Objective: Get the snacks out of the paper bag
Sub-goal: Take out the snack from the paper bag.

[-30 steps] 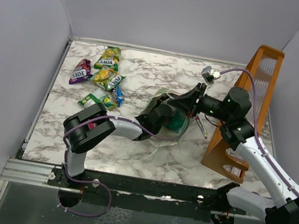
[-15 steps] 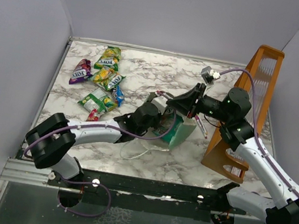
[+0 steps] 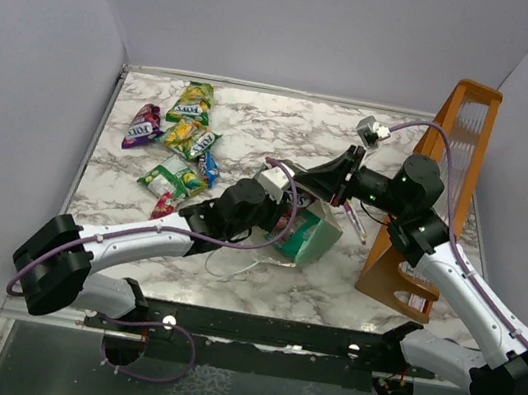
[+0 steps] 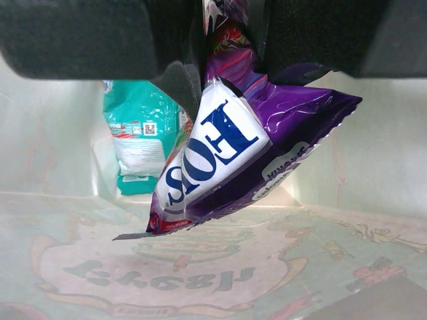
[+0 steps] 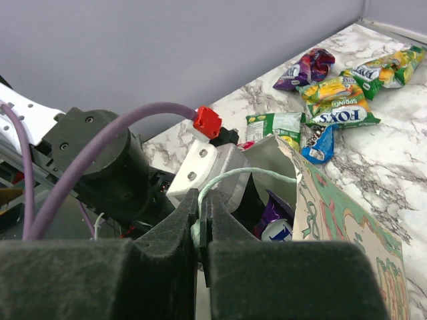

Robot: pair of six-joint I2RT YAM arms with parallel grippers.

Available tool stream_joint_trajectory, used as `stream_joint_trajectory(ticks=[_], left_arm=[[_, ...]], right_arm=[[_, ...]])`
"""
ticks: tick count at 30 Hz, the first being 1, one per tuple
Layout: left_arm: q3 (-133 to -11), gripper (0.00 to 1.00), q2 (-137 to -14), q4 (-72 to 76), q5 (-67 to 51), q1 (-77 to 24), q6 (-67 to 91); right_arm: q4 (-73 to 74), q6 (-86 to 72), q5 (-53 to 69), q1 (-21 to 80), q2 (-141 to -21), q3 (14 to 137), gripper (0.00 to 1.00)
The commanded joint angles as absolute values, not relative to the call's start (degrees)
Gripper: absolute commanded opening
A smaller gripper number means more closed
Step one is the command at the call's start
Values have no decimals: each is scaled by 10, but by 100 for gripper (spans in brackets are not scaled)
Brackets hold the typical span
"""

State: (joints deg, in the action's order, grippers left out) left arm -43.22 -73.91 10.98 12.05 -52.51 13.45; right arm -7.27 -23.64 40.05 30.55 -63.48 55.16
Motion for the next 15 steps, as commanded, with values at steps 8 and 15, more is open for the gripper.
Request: stream_joint_trajectory(ticks=[8, 15], left_arm=[[-468, 0, -655, 98, 78, -550, 108], [-502, 0, -591, 65, 48, -550, 80]], right_arm=[[-17, -195, 324, 303, -634, 585, 1], [-15, -194, 336, 303, -634, 569, 1]])
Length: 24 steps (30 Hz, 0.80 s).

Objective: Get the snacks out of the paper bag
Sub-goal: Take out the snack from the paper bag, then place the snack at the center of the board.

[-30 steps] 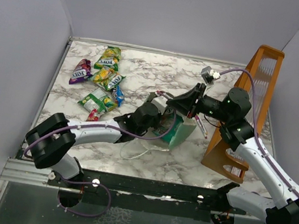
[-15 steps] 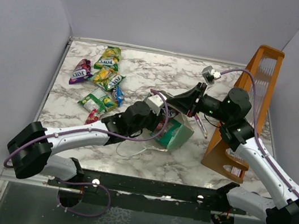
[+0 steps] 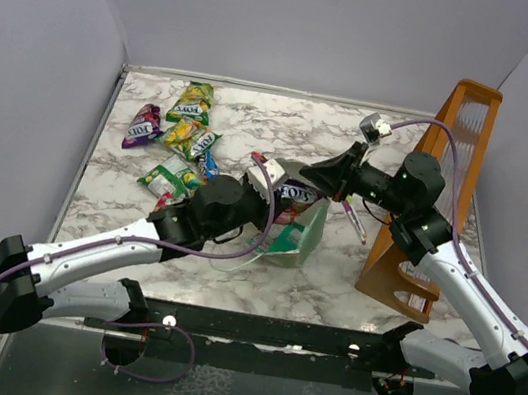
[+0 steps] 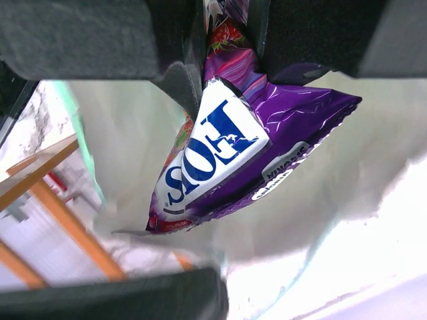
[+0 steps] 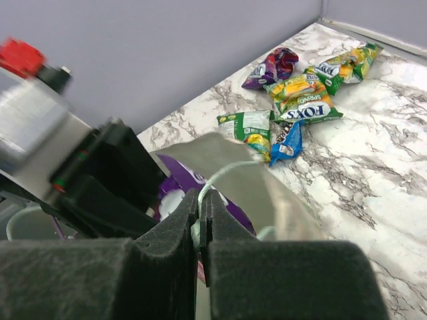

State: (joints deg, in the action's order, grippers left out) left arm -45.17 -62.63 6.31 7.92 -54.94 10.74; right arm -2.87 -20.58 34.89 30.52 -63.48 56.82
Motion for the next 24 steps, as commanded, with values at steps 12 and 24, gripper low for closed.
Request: stream_joint_trajectory(ticks=[12, 24], left_arm=[[-531, 0, -540, 18, 42, -550, 42], [-593, 0, -452, -28, -52, -550, -31]], right_arm=[[-14, -196, 308, 303, -631, 578, 1], [-7, -191, 166, 303, -596, 578, 1]])
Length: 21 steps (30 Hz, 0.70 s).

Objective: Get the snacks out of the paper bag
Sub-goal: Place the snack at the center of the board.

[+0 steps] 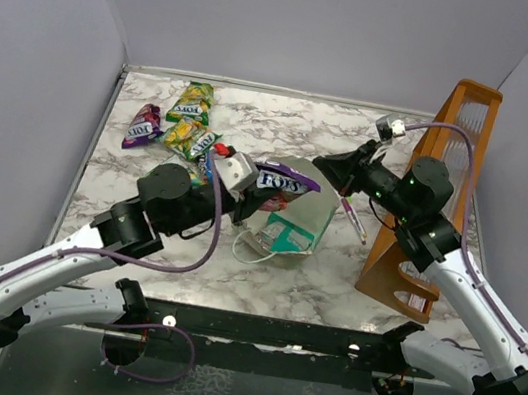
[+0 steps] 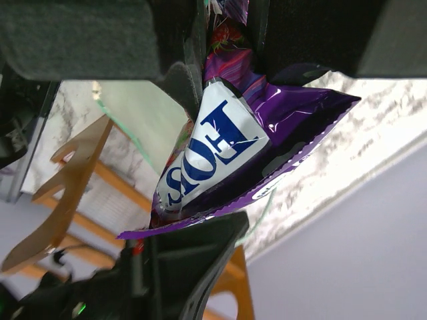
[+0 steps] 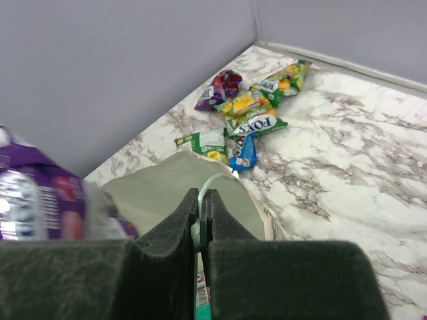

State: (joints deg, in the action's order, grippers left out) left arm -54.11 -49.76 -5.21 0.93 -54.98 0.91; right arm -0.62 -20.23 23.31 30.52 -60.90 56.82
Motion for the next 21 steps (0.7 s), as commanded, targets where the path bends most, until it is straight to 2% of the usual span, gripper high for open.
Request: stream_joint_trajectory(ticks=[1, 5, 9, 12, 14, 17, 21], left_arm=[[-603, 0, -445, -29, -54, -550, -36], [-627, 0, -418, -15, -1, -550, -60], [-610, 0, -411, 16, 217, -550, -71], [-600, 0, -445, 5, 410, -550, -72], [-599, 0, -479, -14, 498, -550, -88], [-581, 0, -522, -9, 542, -541, -114], [-571, 0, -550, -11, 523, -480, -72]], right_arm=[[-7, -187, 165, 303, -599, 584, 1], [11, -163, 145, 303, -627, 631, 1], [50, -110, 98, 303, -664, 695, 1], [73, -68, 94, 302, -688, 737, 1], [89, -46, 105, 302, -702, 756, 1], [131, -18, 137, 301, -727, 795, 1], [136, 3, 232, 301, -738, 805, 3]])
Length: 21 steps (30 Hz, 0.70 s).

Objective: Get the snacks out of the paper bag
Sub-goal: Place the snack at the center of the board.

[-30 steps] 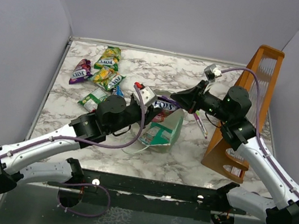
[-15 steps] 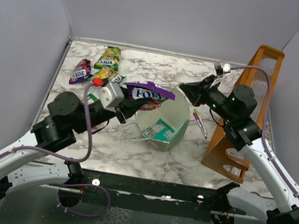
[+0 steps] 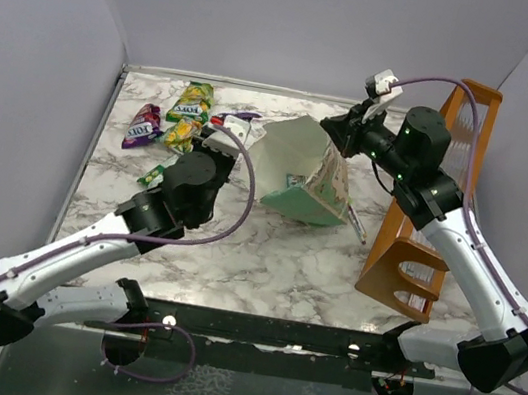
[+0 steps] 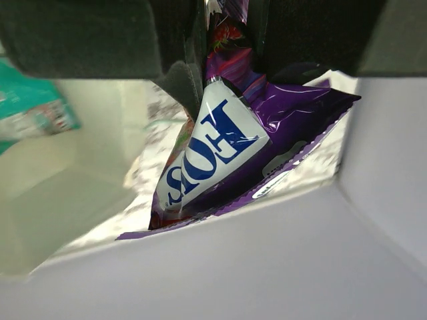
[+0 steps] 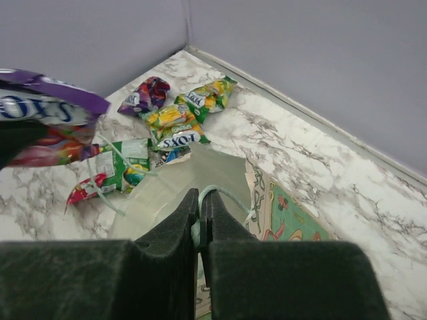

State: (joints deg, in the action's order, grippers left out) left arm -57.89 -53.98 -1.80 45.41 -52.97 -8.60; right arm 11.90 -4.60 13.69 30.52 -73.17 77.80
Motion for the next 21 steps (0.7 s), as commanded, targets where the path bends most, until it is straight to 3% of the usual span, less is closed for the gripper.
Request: stream_joint_trajectory(ticks=[1, 4, 9, 16, 21], left_arm=[[-573, 0, -553, -23, 505, -453, -51], [-574, 0, -562, -65, 430, -339, 27], [-567, 0, -574, -91, 386, -200, 102], [-539, 0, -604, -73, 395, -117, 119], [-522, 0, -695, -19, 436, -71, 92]], right_arm=[[138, 5, 270, 301, -741, 805, 3], [143, -6, 376, 301, -761, 796, 4], [144, -29, 421, 301, -785, 768, 2], [103, -50, 422, 301, -762, 725, 2], [71, -66, 481, 301, -753, 703, 2]])
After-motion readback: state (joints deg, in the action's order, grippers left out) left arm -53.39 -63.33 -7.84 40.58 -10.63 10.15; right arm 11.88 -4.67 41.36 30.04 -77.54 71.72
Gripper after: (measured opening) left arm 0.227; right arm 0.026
